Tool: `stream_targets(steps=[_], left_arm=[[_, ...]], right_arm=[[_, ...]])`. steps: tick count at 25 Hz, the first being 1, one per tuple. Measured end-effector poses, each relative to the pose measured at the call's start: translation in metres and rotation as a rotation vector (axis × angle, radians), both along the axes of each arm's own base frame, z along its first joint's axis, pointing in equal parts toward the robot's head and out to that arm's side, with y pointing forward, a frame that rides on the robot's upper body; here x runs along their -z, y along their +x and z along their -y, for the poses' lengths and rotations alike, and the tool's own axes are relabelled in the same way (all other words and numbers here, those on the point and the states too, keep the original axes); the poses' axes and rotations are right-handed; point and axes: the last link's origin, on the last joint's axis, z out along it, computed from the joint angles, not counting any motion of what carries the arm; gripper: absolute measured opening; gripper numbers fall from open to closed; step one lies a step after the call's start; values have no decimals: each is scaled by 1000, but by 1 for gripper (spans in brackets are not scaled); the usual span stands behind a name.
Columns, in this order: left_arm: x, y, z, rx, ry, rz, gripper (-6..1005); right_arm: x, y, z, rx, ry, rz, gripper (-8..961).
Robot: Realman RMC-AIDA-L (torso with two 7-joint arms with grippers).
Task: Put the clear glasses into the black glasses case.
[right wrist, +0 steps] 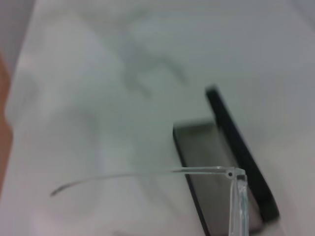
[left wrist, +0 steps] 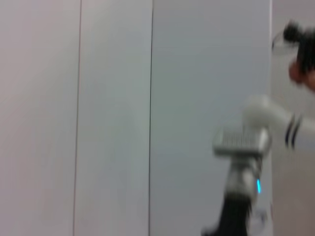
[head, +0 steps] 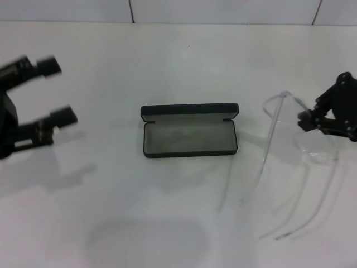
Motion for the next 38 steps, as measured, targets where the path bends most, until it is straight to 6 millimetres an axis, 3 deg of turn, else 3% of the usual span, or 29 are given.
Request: stream_targets(steps=[4,11,18,27,38], left_arm=[[0,13,-7,63,58,43,757],[23,43,-24,179,44,83,749],[48,66,-38,277,-7,135,437],[66,75,-42,310,-53,162,93],[89,79,-32,338,-142,171,96]], right_arm=[[21,8,0,62,-38,-229,65],[47,9,3,130,-115,-463,65],[60,4,8,191,-180,-592,64],[66,-10,12,223,-250,-693,64],[73,-35,4,197,-256,-773,64]])
